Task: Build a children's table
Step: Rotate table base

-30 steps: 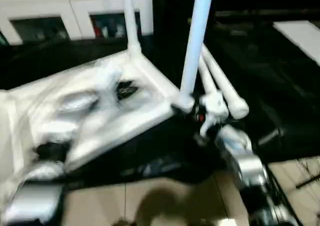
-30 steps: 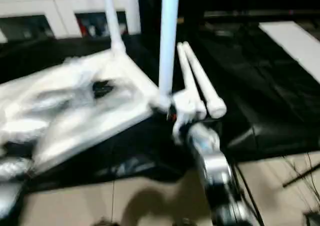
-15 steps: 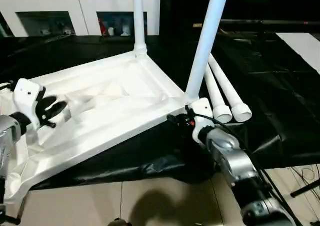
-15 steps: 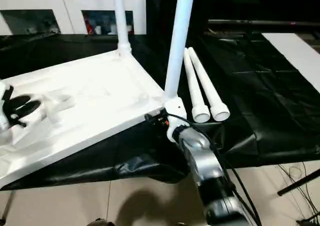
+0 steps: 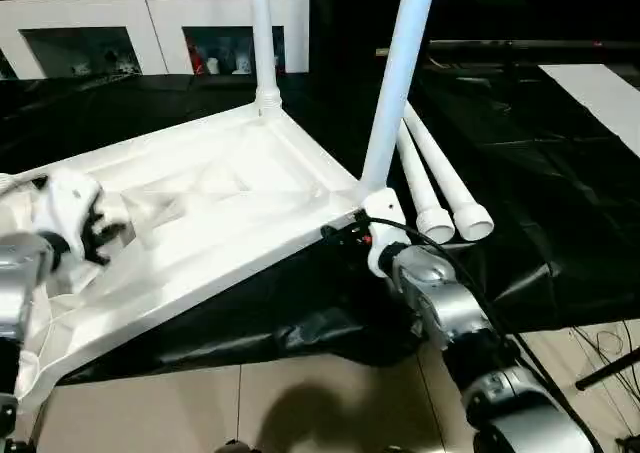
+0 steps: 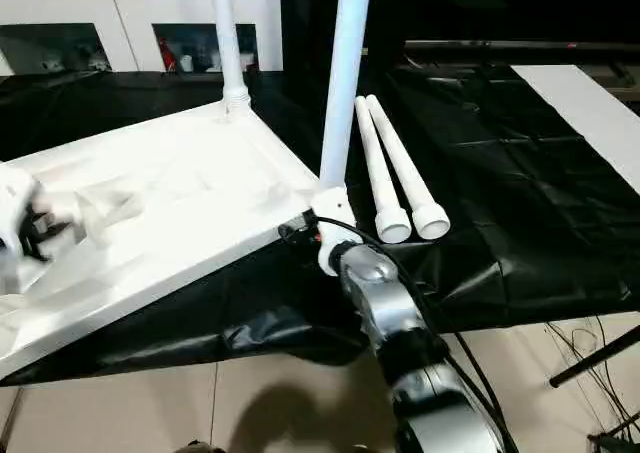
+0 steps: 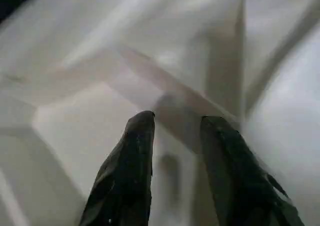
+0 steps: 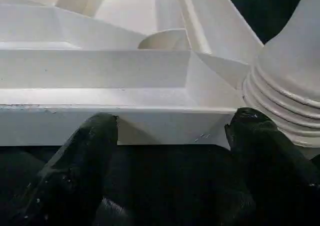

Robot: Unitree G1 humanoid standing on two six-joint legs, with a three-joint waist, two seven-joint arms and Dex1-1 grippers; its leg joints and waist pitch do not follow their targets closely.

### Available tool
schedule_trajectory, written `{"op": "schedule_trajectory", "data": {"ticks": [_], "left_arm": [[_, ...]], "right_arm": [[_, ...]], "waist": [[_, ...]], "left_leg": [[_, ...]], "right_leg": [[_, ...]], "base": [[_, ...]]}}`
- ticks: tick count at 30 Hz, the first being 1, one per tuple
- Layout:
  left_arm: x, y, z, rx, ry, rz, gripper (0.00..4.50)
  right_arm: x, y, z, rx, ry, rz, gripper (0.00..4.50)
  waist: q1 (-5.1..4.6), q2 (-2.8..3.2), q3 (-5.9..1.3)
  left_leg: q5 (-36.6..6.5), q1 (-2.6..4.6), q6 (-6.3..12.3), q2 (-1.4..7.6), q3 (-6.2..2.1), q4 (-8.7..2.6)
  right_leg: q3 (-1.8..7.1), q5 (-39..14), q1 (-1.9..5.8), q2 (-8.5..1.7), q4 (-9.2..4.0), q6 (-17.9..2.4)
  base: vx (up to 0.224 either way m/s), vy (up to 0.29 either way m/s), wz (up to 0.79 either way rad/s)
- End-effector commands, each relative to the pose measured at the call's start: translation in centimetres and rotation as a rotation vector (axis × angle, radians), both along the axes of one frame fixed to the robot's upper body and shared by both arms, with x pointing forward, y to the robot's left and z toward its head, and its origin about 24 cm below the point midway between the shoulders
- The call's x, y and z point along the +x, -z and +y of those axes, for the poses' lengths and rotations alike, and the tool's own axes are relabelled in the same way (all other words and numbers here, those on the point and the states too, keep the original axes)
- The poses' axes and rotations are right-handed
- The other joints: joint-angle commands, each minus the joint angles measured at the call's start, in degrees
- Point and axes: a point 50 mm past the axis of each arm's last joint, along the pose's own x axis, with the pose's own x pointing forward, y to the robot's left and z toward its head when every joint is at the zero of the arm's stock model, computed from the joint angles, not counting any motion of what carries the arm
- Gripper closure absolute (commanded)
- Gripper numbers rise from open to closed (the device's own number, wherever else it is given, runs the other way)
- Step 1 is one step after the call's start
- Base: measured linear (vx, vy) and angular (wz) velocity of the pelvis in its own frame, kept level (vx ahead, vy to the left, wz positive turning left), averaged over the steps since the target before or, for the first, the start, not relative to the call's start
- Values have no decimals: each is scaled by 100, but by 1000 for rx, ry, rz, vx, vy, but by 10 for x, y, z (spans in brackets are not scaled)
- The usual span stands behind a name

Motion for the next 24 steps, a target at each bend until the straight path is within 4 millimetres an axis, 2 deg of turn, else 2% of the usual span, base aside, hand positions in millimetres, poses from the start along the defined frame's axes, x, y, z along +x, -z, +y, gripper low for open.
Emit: {"op": "schedule_trajectory", "data": {"ticks": [1, 5, 9, 12, 13, 15, 16, 24], "left_arm": [[0, -3, 3, 18, 13, 41, 282], [1, -2, 3, 22, 27, 60, 282], [-3, 4, -9, -44, 130, 136, 282], [-4, 5, -14, -69, 170, 152, 282], [-5, 5, -18, -93, 191, 168, 282], [-7, 9, -34, -150, 289, 215, 282], [-7, 10, -39, -157, 314, 227, 282], [1, 18, -61, -197, 392, 239, 282]], "right_arm": [[2, 1, 10, -1, -27, 15, 68], [4, -1, 19, 2, -56, 17, 68], [4, -6, 42, 40, -152, 12, 68], [3, -7, 48, 51, -175, 14, 68], [2, -8, 52, 50, -194, 11, 68], [-2, -11, 67, 62, -260, 6, 68], [-3, -11, 71, 67, -279, 3, 68], [-6, -13, 78, 99, -332, -7, 68]], "waist": [[6, 178, -383], [-9, 172, -378], [-36, 153, -383], [-44, 159, -382], [-35, 160, -390], [-31, 149, -399], [-28, 162, -382], [-20, 170, -357]], "left_leg": [[-1285, 108, -210, 17, -13, -419], [-1351, 111, -201, 25, -22, -427], [-1290, 101, -164, 32, -26, -428], [-1237, 105, -137, 36, -21, -424], [-1122, 110, -113, 43, -14, -417], [-1071, 105, -94, 39, -11, -412], [-1086, 108, -89, 43, -8, -422], [-1439, 130, -168, 46, -9, -447]], "right_leg": [[254, -335, 274, -301, -409, -1334], [258, -447, 273, -313, -417, -1344], [258, -384, 279, -321, -395, -1415], [260, -276, 275, -325, -386, -1478], [263, -98, 279, -325, -369, -1510], [259, -33, 289, -327, -351, -1536], [256, -75, 278, -323, -369, -1530], [273, -532, 264, -330, -419, -1440]], "base": [[0, 0, 0], [0, 0, 0], [0, 0, 0], [0, 0, 0], [0, 0, 0], [0, 0, 0], [0, 0, 0], [0, 0, 0]]}}
